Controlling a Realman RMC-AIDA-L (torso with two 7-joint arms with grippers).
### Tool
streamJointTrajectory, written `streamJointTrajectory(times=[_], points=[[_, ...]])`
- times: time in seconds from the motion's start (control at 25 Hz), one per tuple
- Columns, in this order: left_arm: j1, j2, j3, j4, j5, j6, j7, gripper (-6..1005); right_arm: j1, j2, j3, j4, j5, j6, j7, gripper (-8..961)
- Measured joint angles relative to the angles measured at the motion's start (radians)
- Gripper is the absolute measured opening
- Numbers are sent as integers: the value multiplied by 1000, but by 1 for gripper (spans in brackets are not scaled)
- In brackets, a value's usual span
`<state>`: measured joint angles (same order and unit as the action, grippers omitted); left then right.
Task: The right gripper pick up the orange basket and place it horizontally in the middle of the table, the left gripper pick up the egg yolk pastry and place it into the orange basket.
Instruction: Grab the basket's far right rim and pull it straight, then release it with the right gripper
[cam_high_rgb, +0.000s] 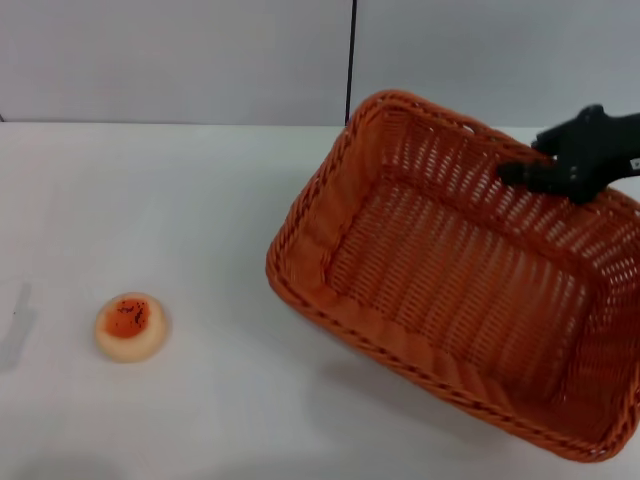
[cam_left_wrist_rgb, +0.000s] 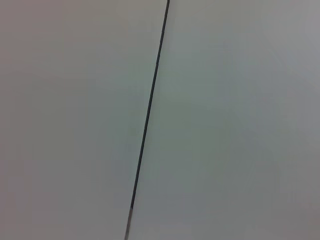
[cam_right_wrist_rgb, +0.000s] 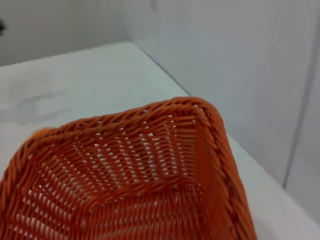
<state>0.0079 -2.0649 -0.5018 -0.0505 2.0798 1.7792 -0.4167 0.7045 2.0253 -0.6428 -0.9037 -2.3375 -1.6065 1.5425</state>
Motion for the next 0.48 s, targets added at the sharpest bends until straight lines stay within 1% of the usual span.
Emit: streamJointTrajectory(times=[0.04, 0.08, 0.12, 0.2, 0.36, 0.48], points=[[4, 0, 0, 0, 0, 6, 5, 798, -5, -2, 0, 0, 23, -8, -54, 162], [9, 0, 0, 0, 0, 13, 10, 799, -11, -6, 0, -1, 63, -25, -156, 164], [11, 0, 0, 0, 0, 17, 11, 799, -11, -6, 0, -1, 63, -25, -156, 166], [18, -1, 0, 0, 0, 24, 11, 799, -12, -10, 0, -1, 83, -48, -279, 169], [26, -1, 0, 0, 0, 37, 11, 799, -2, -15, -1, 9, 85, -69, -350, 176], [28, -1, 0, 0, 0, 44, 11, 798, 7, -19, -32, 28, 84, -76, -377, 181]])
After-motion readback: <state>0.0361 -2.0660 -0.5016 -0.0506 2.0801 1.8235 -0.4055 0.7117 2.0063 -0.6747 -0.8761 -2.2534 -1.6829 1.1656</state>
